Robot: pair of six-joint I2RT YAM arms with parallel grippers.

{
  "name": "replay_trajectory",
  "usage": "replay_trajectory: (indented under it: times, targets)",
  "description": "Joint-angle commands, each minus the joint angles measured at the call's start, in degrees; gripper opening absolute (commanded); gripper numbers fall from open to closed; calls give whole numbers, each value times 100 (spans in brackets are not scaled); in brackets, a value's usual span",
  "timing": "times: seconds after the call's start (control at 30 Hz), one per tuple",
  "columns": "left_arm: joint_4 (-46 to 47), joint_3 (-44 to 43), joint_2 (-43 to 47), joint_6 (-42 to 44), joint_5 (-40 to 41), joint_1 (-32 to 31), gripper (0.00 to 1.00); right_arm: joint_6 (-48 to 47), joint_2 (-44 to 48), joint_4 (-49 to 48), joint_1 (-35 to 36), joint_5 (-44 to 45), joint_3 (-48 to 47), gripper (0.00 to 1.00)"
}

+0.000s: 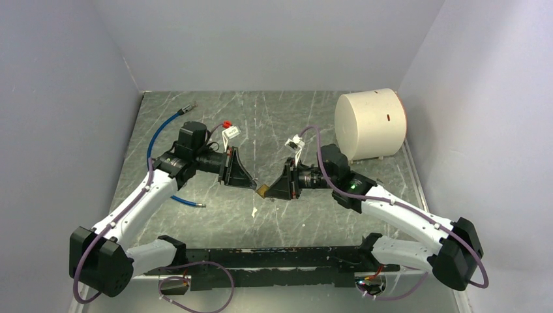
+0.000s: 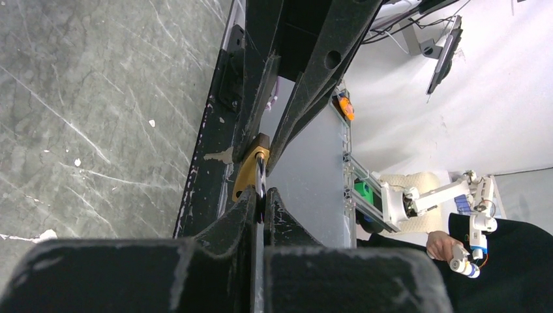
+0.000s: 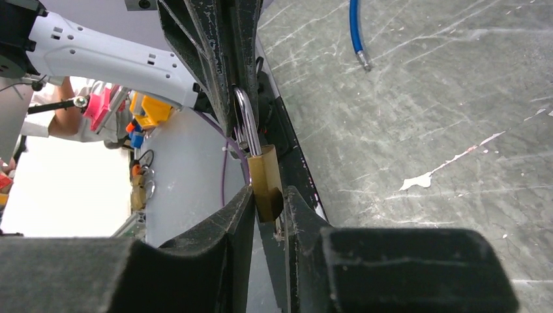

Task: Lock with the key
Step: Lock the lock.

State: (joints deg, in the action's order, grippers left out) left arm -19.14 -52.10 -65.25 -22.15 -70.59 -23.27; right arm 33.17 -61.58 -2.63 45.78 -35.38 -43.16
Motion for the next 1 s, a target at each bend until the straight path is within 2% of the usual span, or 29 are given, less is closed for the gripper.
replay_trajectory:
  times: [0.0, 0.23, 0.37, 0.67, 0.73, 0.87, 0.9, 0.97]
  targets:
    - [373, -124, 103, -195, -172, -44, 3, -2, -13, -99, 61, 110, -221, 23]
    - [478, -70, 175, -285, -123, -55, 3, 280, -52, -567, 73, 42, -64, 22]
    - [497, -26, 205, -315, -123, -55, 3, 434, -87, -812, 80, -22, 23, 26]
    - [642, 103, 320, -418, -70, -51, 2, 491, -142, -857, 80, -21, 30, 26]
    - [645, 118, 336, -423, -73, -55, 3, 508, -126, -883, 80, -9, 34, 30]
    - [685, 150, 386, -469, -63, -55, 2, 558, -159, -972, 76, -43, 43, 31]
    - [687, 155, 391, -481, -55, -55, 3, 565, -170, -994, 75, -51, 44, 28]
    - [639, 165, 406, -452, -28, -55, 3, 557, -192, -1020, 78, -114, 38, 15]
